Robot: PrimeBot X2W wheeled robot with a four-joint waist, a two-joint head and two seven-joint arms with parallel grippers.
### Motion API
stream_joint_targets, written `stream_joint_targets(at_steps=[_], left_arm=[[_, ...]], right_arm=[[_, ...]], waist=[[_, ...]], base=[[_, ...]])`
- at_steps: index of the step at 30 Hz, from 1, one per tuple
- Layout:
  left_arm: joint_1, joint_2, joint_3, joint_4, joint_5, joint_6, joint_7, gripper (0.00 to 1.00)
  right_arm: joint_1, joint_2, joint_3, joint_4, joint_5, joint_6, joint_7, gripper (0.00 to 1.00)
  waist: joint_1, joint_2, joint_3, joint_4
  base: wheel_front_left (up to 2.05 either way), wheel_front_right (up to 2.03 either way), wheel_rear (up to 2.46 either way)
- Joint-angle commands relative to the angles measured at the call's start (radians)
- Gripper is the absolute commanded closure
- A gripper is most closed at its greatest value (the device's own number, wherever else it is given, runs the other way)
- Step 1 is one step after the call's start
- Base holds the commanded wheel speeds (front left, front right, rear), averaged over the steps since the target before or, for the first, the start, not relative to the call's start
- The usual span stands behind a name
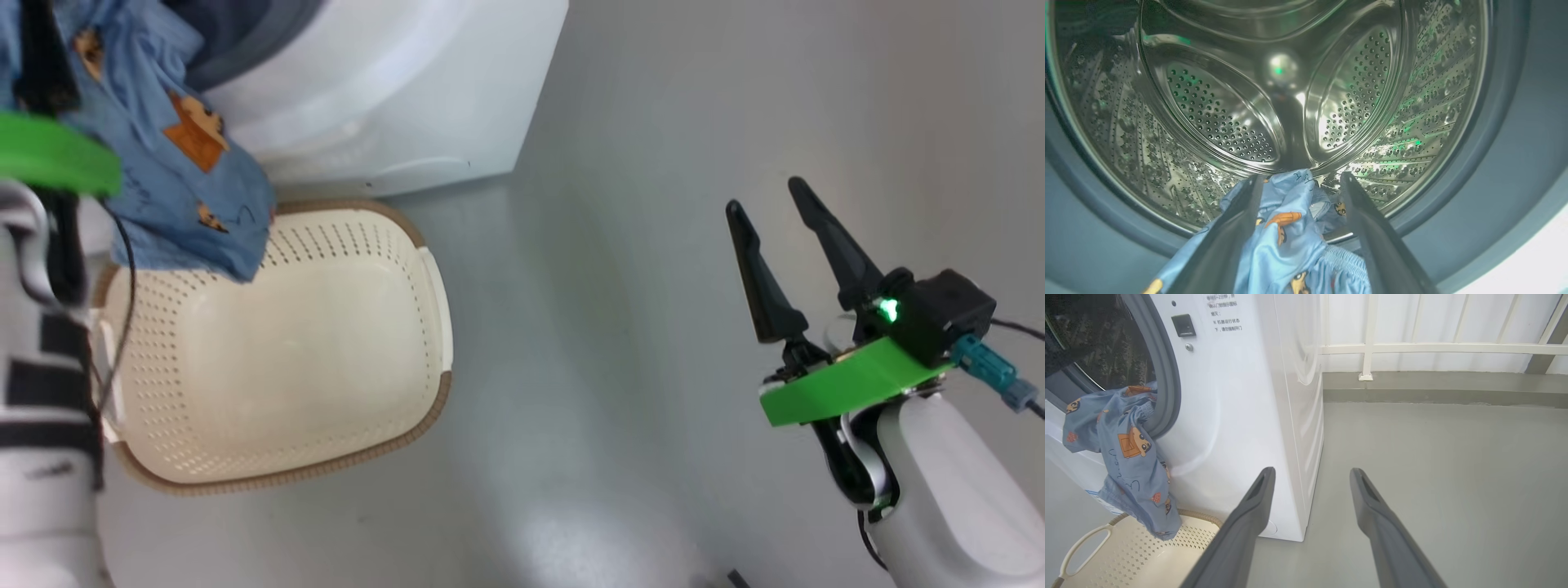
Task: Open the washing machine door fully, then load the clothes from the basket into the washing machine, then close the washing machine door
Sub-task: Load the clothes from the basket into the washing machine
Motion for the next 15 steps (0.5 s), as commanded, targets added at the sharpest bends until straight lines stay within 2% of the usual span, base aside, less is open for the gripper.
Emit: stream_joint_targets(at_steps=[1, 15], left_arm=[[0.044, 0.034, 0.028, -0.048, 0.023, -0.007, -0.005, 0.0], [0.346, -0.064, 0.094, -0.199, 0.113, -0.034, -0.005, 0.0]], right_arm=[[0.042, -0.008, 0.009, -0.015, 0.001, 0.004, -0.008, 0.06], [0.136, -0.045, -0.01, 0.01, 0.001, 0.004, -0.008, 0.07]], waist=[[0.0, 0.0, -0.042, 0.009], [0.0, 0.0, -0.202, 0.065]], base=[[0.0, 0.0, 0.0], [0.0, 0.0, 0.0]])
